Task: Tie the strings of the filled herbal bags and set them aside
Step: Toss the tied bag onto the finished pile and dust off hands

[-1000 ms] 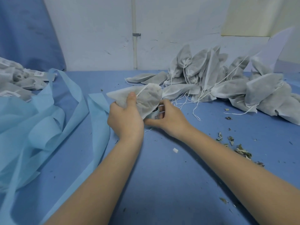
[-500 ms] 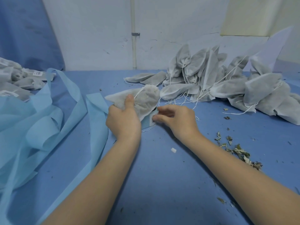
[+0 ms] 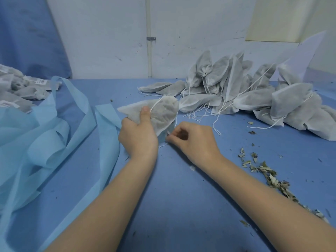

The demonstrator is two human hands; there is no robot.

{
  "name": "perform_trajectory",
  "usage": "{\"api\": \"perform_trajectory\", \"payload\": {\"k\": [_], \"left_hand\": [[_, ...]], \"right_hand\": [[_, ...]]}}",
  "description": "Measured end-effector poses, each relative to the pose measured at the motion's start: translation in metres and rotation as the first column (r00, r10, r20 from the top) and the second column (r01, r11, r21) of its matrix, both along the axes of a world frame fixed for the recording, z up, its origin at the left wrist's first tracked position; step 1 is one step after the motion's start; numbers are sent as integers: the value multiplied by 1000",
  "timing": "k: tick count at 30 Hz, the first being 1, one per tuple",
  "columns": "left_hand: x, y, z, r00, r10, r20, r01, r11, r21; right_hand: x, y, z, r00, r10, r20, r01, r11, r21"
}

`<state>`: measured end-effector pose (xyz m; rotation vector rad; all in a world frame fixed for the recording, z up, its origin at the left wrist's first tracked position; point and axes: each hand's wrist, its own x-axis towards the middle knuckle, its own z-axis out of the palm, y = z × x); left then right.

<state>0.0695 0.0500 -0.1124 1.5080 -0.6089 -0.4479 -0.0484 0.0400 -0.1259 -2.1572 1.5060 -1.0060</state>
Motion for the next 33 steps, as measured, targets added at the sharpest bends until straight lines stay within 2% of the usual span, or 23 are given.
{"api": "perform_trajectory", "payload": {"k": [3, 6, 10, 12, 15, 17, 22, 29, 33], "left_hand": [[1, -1, -1, 1000, -2, 13, 2, 1000, -9], [1, 0, 0, 1000, -3, 23, 4, 999, -39], [0, 5, 2, 998, -41, 45, 48, 988, -147], [-2, 8, 3, 991, -96, 95, 113, 975, -192], [-6, 12, 3, 956, -202, 214, 243, 952, -188], [-9, 13, 2, 936, -264, 234, 309, 933, -182], [-14, 17, 3, 902, -377, 209, 415, 890, -189], [-20, 23, 6, 871, -458, 177, 488, 848, -207], [-24, 26, 7, 853, -517, 69, 516, 819, -252]], "right_hand": [[-3, 9, 1, 989, 99, -107, -93, 994, 55], [-9, 17, 10, 981, 150, -119, -138, 985, 103], [-19, 24, 35, 991, 130, -17, -131, 990, -54], [-25, 26, 46, 984, 176, 27, -172, 980, -99], [-32, 28, 56, 967, 253, 33, -247, 959, -139], [-34, 27, 58, 965, 261, 36, -252, 952, -174], [-40, 20, 58, 981, 192, 30, -181, 957, -226], [-41, 14, 53, 980, 187, 72, -165, 958, -233], [-43, 13, 52, 971, 177, 161, -146, 971, -187]]}}
